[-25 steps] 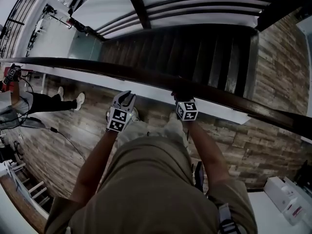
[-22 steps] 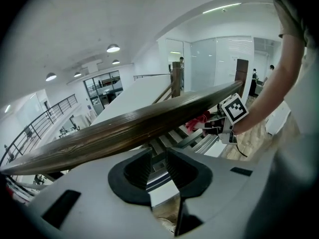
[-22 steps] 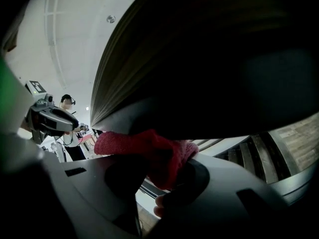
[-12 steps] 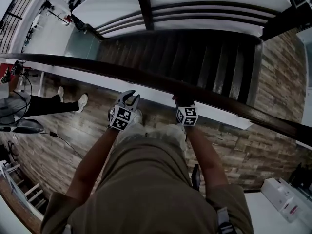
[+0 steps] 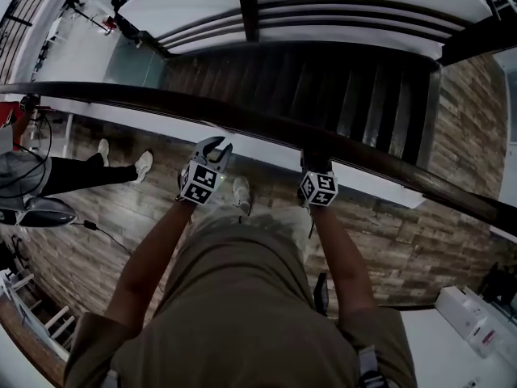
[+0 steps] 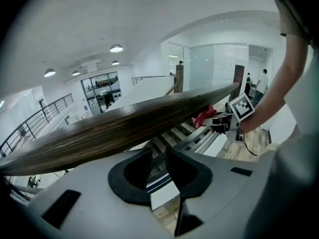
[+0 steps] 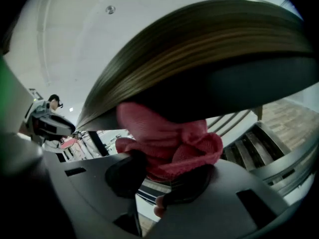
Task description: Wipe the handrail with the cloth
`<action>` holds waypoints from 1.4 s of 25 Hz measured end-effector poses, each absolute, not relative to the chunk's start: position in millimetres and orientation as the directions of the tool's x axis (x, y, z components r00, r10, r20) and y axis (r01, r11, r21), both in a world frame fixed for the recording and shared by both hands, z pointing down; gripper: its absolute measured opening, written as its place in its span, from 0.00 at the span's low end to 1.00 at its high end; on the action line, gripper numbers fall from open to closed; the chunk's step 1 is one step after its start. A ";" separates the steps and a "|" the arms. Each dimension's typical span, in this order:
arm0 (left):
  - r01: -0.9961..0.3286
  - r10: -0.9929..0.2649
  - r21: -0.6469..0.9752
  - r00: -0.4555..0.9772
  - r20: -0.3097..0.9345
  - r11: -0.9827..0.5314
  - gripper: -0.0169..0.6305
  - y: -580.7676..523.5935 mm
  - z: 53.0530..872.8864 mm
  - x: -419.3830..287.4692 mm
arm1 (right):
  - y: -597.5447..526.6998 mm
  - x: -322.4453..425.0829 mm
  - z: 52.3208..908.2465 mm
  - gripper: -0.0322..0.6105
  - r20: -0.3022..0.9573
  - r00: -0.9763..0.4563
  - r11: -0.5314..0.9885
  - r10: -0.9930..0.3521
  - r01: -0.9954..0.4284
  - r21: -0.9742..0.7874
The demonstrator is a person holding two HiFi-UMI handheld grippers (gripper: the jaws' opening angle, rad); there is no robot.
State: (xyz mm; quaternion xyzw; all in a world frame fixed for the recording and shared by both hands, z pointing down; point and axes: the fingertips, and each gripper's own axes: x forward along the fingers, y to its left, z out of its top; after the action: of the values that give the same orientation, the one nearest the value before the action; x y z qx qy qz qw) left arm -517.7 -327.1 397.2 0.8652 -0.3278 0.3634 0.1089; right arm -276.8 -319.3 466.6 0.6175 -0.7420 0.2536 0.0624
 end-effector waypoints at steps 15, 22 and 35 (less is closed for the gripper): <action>-0.693 -0.529 -0.067 0.480 0.700 -0.717 0.14 -340.8 395.9 -625.4 | -376.6 -490.3 446.8 0.20 0.333 -0.456 0.393 -0.826 -0.887 -0.241; -0.764 -0.573 -0.062 0.426 0.700 -0.643 0.14 -332.7 395.6 -679.4 | -400.8 -570.4 451.0 0.20 0.348 -0.533 0.481 -0.771 -0.846 -0.229; -0.809 -0.583 -0.058 0.369 0.724 -0.585 0.14 -309.6 415.9 -741.2 | -428.6 -635.1 510.3 0.20 0.594 -0.346 0.606 -0.726 -0.730 0.315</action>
State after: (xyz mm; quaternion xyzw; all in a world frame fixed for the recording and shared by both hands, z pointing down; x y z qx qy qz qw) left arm -741.2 -309.6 415.9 0.8127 -0.4280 0.3635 0.1556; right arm -635.1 -428.6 510.3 0.4438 -0.8204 0.0030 0.3605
